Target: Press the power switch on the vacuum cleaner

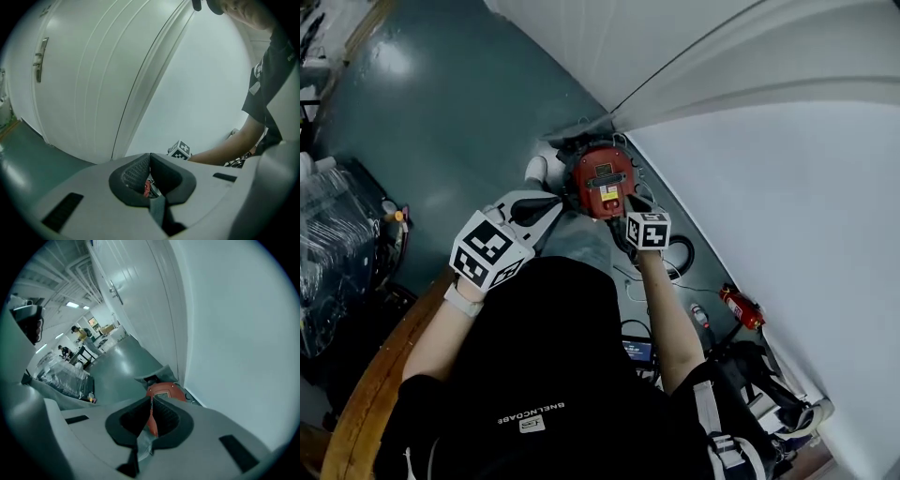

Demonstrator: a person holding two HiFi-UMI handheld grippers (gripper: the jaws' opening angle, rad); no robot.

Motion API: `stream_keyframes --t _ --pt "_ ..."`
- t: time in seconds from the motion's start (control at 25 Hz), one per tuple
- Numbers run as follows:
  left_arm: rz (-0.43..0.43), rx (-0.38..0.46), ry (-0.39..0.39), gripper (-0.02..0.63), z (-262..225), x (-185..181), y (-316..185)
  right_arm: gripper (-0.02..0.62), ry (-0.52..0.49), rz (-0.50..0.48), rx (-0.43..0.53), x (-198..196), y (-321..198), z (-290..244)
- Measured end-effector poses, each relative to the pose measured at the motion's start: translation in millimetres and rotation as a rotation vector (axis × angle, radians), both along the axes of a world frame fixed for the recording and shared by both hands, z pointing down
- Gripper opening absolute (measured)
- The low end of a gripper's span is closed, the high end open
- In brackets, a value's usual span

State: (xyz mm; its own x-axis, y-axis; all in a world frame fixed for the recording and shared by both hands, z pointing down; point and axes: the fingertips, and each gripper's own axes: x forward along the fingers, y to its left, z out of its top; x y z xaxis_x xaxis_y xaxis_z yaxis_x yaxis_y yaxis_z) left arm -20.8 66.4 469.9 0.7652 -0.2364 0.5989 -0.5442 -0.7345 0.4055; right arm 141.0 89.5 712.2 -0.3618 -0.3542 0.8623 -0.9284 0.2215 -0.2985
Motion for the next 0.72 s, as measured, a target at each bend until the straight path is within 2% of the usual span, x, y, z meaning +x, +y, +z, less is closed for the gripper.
stream_keyframes --t 0.48,0.72 --pt "0.112 0.068 0.066 0.014 -50 33 -35 0.032 -0.070 0.111 0.241 13 -29 -163" --pt "0.239 0.097 0.123 0.014 -83 52 -44 0.033 -0.104 0.177 0.409 7 -40 -255"
